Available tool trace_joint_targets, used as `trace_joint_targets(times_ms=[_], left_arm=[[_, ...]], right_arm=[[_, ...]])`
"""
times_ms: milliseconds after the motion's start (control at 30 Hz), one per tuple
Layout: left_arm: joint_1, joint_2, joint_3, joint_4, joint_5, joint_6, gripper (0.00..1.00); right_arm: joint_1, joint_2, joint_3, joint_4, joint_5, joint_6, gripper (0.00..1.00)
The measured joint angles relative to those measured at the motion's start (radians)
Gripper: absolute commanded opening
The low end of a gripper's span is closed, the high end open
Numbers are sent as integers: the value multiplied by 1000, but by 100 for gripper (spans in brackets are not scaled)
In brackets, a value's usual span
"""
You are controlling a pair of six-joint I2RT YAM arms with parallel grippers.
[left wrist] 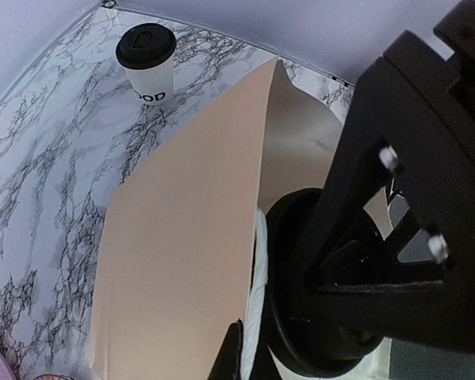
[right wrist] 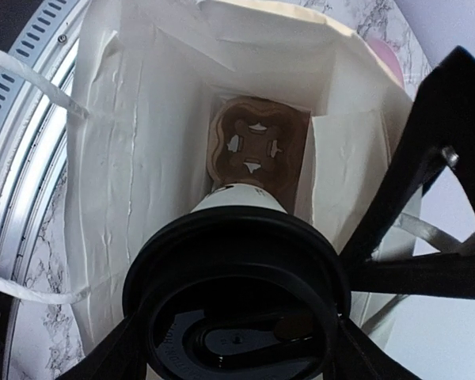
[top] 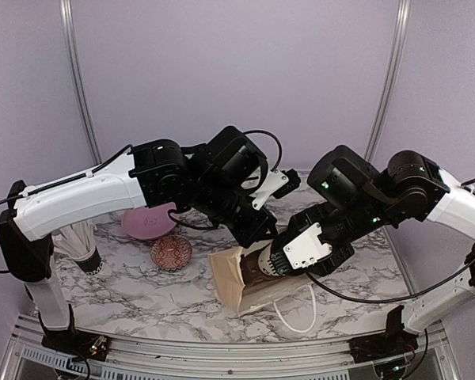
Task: Pack the takeout coffee
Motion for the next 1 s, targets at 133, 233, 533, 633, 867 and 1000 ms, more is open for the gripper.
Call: trace_joint_targets(times_ms=[133, 233, 533, 633, 867, 1000], left_arm=[[9, 13, 28, -18, 26, 2, 0], [12, 14, 29, -25, 42, 3, 15], [8, 22, 29, -34, 75, -9, 43], [1, 22, 40, -38, 71, -11, 51], [-27, -15, 129, -29, 85, 8, 56], [-36, -34, 202, -3, 72, 11, 61]], right_arm=[[54, 0, -27, 16, 101, 20, 37], [90, -6, -69, 29, 157, 45, 35], [154, -37, -169, 44, 237, 96, 35], [154, -47, -172, 54, 260, 103, 34], [158, -108, -249, 101, 313, 108, 34], [160, -128, -267, 128, 317, 115, 34]])
